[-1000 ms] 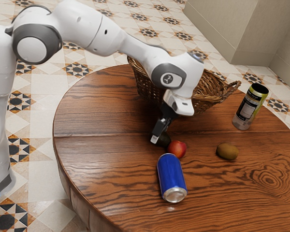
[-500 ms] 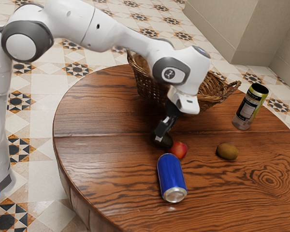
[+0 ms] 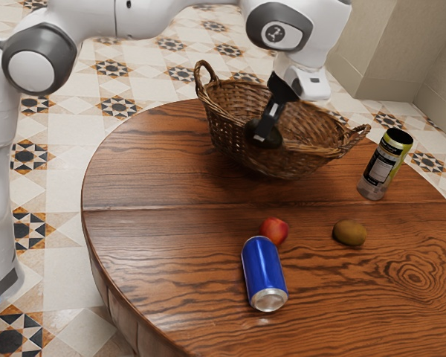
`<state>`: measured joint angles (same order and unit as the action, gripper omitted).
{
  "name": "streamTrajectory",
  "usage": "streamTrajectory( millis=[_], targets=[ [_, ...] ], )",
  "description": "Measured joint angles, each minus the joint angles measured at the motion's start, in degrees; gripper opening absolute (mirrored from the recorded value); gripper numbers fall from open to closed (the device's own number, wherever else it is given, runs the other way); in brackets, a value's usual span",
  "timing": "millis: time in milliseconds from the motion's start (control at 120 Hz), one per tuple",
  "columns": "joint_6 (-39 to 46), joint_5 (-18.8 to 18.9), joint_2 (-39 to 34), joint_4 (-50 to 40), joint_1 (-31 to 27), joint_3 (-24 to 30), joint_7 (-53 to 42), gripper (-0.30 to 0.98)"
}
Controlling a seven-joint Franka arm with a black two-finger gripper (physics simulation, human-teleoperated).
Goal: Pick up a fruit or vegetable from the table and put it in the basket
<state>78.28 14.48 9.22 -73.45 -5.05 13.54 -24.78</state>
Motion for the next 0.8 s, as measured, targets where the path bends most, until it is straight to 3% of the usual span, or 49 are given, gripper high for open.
streamTrajectory(
  millis=[100, 183, 400, 667, 800],
  targets=[
    [-1.5, 2.5, 1.3, 2.3, -0.8, -5.8, -0.7, 0.16],
    [-2.3, 3.4, 5.0, 7.2, -3.7, -7.0, -1.8, 0.16],
    [-0.4, 4.3, 13.4, 14.8, -17.3, -0.1, -5.3, 0.17],
    [11.0, 4.9, 17.7, 15.3, -20.4, 3.9, -9.8, 0.16],
    [13.9, 4.4, 18.0, 15.2, -20.4, 4.2, -11.7, 0.44]
  ],
)
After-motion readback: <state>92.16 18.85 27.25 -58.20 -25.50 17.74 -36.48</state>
